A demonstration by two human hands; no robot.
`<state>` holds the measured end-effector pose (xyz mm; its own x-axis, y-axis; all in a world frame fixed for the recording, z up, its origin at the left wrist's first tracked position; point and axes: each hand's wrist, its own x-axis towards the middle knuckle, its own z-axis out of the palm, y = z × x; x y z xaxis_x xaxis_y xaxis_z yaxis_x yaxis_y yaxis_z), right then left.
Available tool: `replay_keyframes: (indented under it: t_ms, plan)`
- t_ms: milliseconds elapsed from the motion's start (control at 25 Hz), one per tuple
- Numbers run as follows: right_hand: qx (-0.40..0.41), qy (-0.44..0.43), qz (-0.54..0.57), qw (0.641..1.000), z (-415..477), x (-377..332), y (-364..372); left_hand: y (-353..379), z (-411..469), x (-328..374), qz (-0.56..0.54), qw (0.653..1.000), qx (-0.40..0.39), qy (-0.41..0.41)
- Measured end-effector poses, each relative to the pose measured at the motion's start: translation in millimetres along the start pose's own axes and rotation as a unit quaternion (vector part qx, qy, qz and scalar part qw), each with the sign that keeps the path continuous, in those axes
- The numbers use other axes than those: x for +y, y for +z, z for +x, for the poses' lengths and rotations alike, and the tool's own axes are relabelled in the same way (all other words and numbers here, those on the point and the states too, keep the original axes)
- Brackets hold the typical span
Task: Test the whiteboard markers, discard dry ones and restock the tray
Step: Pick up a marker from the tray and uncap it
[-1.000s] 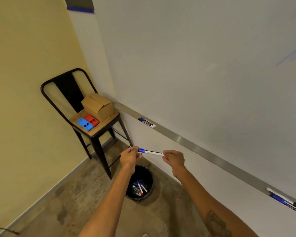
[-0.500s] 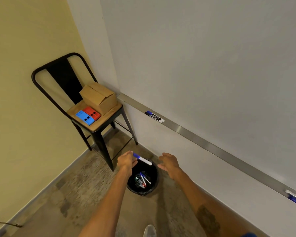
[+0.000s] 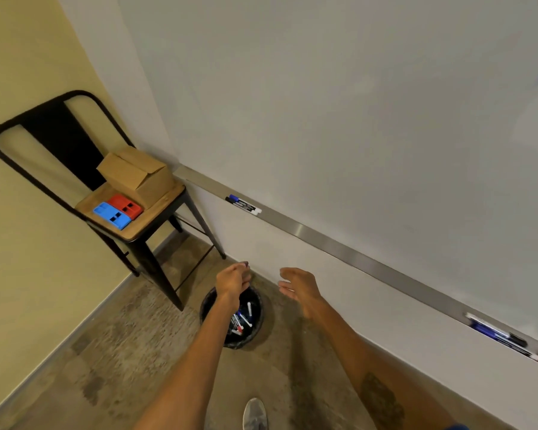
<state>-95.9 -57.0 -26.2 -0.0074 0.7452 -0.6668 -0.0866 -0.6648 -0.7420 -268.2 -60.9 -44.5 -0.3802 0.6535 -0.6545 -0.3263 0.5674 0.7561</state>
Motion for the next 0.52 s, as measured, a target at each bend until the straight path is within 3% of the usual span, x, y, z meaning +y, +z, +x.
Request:
replay_keyframes:
  t_ms: [160, 320, 520]
  plan:
    - [0.027, -0.066, -0.007, 0.997, -16.6, -11.1, -69.0, 73.0, -34.7, -18.5, 0.067, 0.996, -0.053, 0.035]
    - [0.097, -0.141, -0.002, 0.985, -39.7, -15.1, -183.2, 167.7, -89.7, -46.9, 0.131, 0.983, -0.12, 0.055]
    - [0.206, -0.161, 0.035, 0.965, -65.2, -5.0, -337.3, 284.6, -157.6, -97.9, 0.183, 0.96, -0.206, 0.05]
